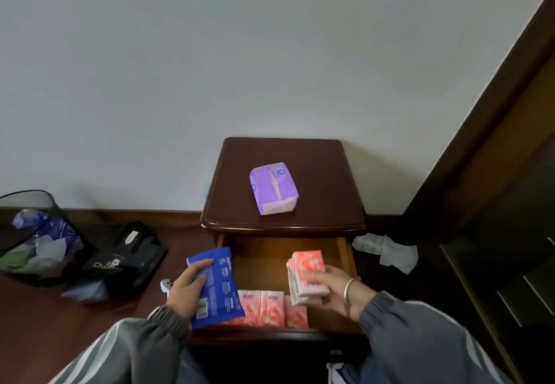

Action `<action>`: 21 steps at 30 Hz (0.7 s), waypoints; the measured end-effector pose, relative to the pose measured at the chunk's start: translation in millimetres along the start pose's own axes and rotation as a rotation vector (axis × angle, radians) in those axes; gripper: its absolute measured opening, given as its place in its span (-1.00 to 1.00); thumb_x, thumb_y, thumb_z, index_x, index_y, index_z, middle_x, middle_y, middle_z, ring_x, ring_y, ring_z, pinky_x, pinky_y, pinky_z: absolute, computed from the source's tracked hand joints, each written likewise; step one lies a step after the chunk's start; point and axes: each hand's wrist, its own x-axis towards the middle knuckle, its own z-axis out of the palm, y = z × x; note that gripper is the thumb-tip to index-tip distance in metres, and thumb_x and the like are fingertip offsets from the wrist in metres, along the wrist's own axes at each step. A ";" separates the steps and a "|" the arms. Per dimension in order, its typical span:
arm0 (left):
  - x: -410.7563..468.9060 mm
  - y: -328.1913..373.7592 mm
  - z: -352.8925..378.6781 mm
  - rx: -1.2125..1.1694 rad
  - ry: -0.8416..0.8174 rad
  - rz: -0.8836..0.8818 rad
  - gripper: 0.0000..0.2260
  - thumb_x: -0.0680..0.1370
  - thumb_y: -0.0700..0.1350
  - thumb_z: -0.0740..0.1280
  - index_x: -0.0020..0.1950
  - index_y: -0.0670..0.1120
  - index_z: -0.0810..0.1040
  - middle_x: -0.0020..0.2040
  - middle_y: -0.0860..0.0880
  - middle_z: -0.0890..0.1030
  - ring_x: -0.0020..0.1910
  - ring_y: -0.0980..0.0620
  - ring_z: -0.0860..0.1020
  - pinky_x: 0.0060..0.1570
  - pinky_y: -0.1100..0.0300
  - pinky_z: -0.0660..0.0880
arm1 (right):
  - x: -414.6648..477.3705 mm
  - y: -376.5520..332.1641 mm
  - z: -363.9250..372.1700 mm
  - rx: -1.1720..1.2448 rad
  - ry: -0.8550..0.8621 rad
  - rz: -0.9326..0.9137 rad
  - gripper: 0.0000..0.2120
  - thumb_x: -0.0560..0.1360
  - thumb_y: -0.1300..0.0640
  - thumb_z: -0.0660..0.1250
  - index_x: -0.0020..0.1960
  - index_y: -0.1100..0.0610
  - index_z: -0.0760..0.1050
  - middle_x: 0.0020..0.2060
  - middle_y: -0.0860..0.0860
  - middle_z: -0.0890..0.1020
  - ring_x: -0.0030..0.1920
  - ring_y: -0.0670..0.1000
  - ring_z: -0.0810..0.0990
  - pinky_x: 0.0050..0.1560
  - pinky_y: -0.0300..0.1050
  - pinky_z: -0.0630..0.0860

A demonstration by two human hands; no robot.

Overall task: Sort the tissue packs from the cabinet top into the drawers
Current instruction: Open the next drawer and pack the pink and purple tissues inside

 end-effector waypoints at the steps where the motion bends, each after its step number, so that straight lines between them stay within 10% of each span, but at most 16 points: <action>1: -1.7 -10.9 -2.7 -0.023 0.018 -0.028 -0.73 0.62 -0.35 0.14 0.15 -0.12 0.57 -0.06 -0.20 0.62 -0.33 -0.03 0.59 -0.47 0.28 0.55 | 4.3 11.3 -1.3 -0.004 0.019 0.040 -0.48 0.29 0.19 0.52 0.21 0.23 0.48 -0.02 0.18 0.67 -0.08 0.14 0.67 -0.07 0.08 0.61; 11: -0.9 -40.4 0.1 -0.102 0.077 -0.137 -0.74 0.62 -0.30 0.16 0.10 -0.04 0.58 -0.17 -0.14 0.64 -0.40 0.01 0.60 -0.52 0.27 0.53 | 50.8 42.5 -16.9 -0.453 0.184 0.098 -0.38 0.17 0.01 0.59 0.14 0.14 0.45 0.03 0.07 0.63 0.05 0.07 0.61 0.18 0.03 0.51; 21: 4.9 -49.4 -3.0 -0.117 0.044 -0.153 -0.76 0.62 -0.28 0.18 0.10 -0.03 0.58 -0.14 -0.16 0.63 -0.43 0.04 0.63 -0.49 0.24 0.55 | 61.9 -22.3 5.8 -1.578 -0.428 0.147 -0.34 0.33 0.00 0.49 0.35 -0.03 0.28 0.27 -0.04 0.41 0.20 0.01 0.42 0.11 -0.12 0.38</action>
